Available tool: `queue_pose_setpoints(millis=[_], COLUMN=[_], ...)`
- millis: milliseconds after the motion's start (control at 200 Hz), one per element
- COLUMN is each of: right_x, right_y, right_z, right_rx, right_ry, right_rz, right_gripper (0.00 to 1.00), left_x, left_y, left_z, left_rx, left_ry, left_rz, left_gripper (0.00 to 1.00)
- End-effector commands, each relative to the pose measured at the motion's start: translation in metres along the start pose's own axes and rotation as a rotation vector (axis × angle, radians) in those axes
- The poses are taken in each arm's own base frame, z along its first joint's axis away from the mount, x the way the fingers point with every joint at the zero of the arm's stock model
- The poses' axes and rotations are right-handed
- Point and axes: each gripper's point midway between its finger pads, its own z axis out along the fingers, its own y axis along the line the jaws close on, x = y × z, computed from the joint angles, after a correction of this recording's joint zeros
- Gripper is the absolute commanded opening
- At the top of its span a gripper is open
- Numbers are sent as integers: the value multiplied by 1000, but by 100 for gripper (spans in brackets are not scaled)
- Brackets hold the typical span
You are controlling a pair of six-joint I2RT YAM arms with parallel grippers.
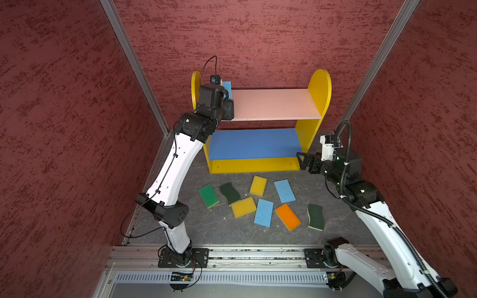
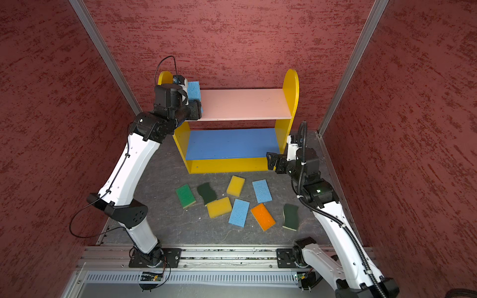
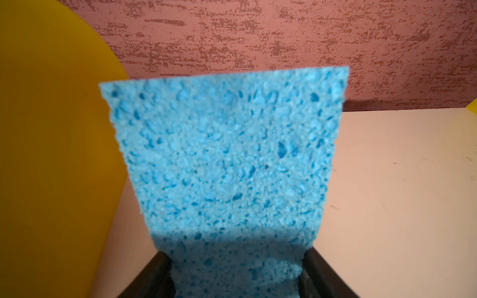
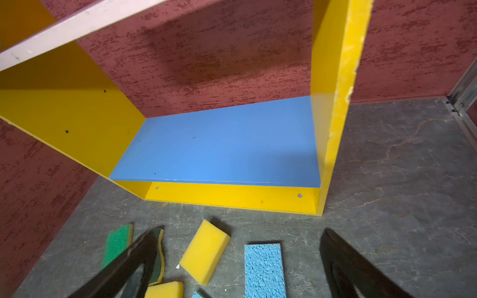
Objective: Arrange cleaning sponges on a shelf
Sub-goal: Place the cleaning sponge on the shelf.
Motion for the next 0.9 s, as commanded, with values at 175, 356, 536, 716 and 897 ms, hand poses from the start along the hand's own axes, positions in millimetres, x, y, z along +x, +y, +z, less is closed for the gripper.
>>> queue_pose_setpoints(millis=[175, 356, 536, 716, 897], right_x=[0, -2, -2, -3, -3], right_y=[14, 20, 18, 19, 18], right_z=[-2, -3, -5, -7, -7], right_rx=[-26, -45, -37, -35, -31], right_ry=[21, 12, 7, -3, -8], right_rz=[-60, -72, -75, -75, -71], right_gripper=[99, 99, 99, 99, 99], left_x=[3, 9, 12, 13, 15], left_y=[8, 7, 9, 12, 14], left_z=[11, 23, 29, 33, 38], left_rx=[-61, -78, -100, -121, -120], left_ry=[11, 22, 28, 29, 36], left_rz=[-2, 12, 20, 27, 28], left_gripper=[70, 71, 72, 72, 73])
